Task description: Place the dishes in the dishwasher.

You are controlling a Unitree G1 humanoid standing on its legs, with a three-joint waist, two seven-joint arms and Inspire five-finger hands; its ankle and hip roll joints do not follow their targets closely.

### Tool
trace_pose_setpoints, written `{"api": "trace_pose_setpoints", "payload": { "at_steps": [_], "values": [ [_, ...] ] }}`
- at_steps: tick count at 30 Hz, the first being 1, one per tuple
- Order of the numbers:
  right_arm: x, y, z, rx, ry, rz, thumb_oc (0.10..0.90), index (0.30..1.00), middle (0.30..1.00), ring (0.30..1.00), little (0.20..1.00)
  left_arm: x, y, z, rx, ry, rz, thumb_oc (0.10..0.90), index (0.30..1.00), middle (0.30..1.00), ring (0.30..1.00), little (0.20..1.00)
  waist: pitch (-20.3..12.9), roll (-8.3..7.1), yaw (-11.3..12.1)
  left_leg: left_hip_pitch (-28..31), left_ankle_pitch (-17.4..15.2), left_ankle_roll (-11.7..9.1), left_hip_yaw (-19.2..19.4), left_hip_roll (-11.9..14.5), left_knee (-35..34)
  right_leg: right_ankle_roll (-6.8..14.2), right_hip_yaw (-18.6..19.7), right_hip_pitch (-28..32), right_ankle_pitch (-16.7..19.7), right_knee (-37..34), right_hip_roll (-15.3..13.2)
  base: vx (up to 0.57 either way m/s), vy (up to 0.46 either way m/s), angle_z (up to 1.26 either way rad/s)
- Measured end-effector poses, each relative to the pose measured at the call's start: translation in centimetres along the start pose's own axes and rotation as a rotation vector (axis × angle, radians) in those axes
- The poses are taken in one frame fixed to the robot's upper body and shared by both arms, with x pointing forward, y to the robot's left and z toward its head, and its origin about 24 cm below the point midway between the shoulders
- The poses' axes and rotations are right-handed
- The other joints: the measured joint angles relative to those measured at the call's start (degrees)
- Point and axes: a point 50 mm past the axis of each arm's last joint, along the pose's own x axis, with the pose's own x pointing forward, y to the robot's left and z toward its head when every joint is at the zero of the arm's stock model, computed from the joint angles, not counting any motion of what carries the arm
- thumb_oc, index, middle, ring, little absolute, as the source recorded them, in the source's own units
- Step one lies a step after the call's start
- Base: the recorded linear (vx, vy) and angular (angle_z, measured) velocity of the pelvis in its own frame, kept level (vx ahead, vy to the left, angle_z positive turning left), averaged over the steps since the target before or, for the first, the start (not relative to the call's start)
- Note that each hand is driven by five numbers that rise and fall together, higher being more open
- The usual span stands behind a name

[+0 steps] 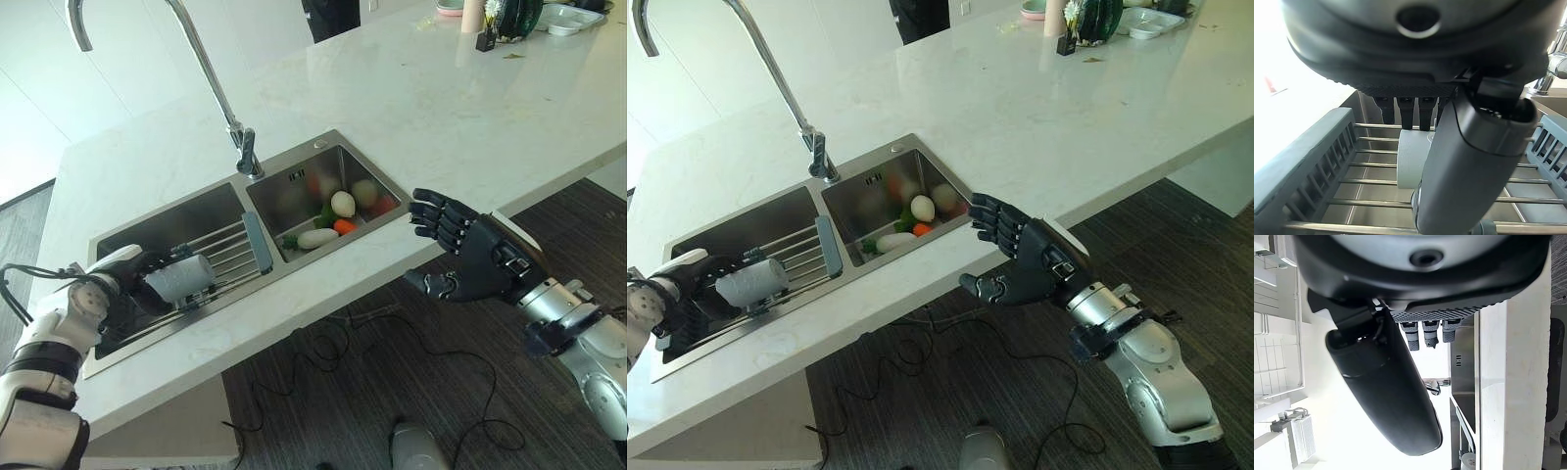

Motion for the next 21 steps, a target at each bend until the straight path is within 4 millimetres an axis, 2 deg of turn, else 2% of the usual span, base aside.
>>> {"api": "trace_pose_setpoints", "payload": {
  "at_steps": [21],
  "values": [
    [-0.27,-0.03,-0.1,-0.012,0.021,0.024,0.8,0.9,0.9,0.9,0.9,-0.01,-0.06,-1.02,-0.017,0.045,-0.002,0.8,0.9,0.9,0.9,0.9,-0.2,-0.96,-0.2,0.0,-0.1,0.1,0.3,0.0,0.1,0.0,0.4,0.0,0.4,-0.3,0.1,0.0,0.004,0.0]
  ]
}}
